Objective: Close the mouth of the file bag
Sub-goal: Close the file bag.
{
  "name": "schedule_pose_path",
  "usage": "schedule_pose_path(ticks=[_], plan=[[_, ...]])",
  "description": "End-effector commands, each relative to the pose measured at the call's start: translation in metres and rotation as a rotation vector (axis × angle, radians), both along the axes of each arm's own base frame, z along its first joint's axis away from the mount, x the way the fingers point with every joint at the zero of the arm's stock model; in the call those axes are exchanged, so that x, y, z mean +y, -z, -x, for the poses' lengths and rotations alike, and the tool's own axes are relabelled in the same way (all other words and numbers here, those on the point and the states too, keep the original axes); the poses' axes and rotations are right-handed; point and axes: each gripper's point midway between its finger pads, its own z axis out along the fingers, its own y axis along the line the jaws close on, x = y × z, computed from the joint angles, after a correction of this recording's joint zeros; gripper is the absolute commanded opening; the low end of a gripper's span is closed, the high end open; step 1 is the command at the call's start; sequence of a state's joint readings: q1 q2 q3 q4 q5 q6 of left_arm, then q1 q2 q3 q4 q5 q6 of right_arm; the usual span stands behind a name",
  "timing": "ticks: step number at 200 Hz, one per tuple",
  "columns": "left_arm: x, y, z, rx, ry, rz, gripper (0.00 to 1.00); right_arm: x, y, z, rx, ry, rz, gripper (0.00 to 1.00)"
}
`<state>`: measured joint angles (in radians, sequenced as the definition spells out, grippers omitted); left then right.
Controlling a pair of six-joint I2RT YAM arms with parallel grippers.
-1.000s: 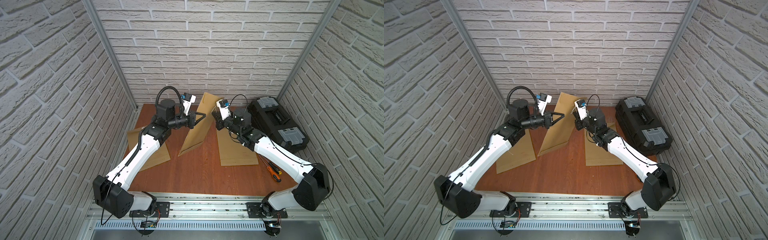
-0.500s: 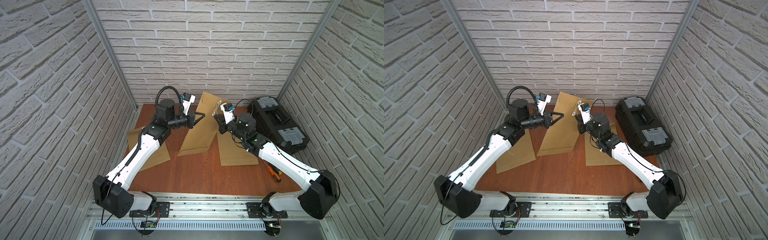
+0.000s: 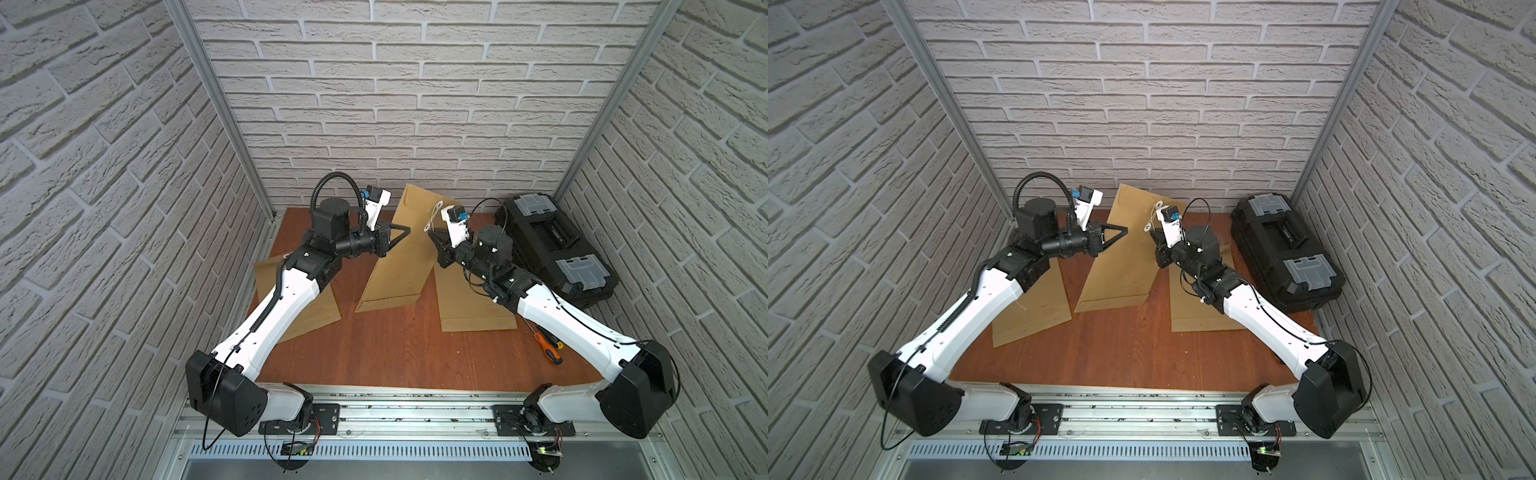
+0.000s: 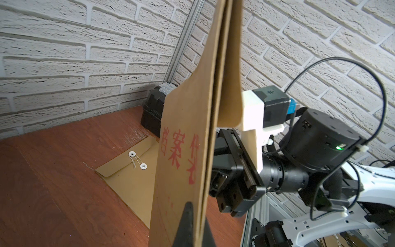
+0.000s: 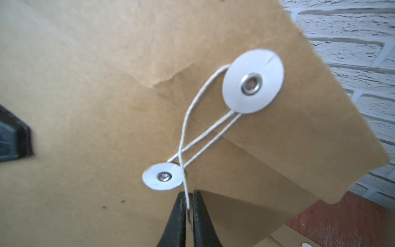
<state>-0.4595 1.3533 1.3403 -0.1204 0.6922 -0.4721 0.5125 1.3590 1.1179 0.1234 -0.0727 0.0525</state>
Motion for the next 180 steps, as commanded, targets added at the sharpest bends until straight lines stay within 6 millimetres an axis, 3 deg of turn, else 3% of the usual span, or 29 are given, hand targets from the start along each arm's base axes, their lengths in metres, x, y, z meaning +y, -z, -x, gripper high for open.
schedule_pose_path(ticks=[1,57,88,143,180], plan=[[0.001,-0.023,0.002,-0.077,0.011,0.031,0.0,-0.003,-0.027,0.003,-0.06,-0.002,-0.05,0.07],[0.004,-0.024,0.0,-0.081,-0.004,0.028,0.0,-0.002,-0.028,0.006,-0.056,-0.014,-0.052,0.03],[0.002,-0.027,0.001,-0.082,0.008,0.044,0.0,0.002,-0.016,0.007,-0.004,-0.028,-0.051,0.02],[0.001,-0.032,0.004,-0.082,0.024,0.059,0.0,-0.012,0.005,-0.009,0.078,0.029,-0.052,0.02],[0.0,-0.033,0.008,-0.075,0.048,0.074,0.0,-0.017,0.0,-0.018,0.086,0.039,-0.068,0.02]])
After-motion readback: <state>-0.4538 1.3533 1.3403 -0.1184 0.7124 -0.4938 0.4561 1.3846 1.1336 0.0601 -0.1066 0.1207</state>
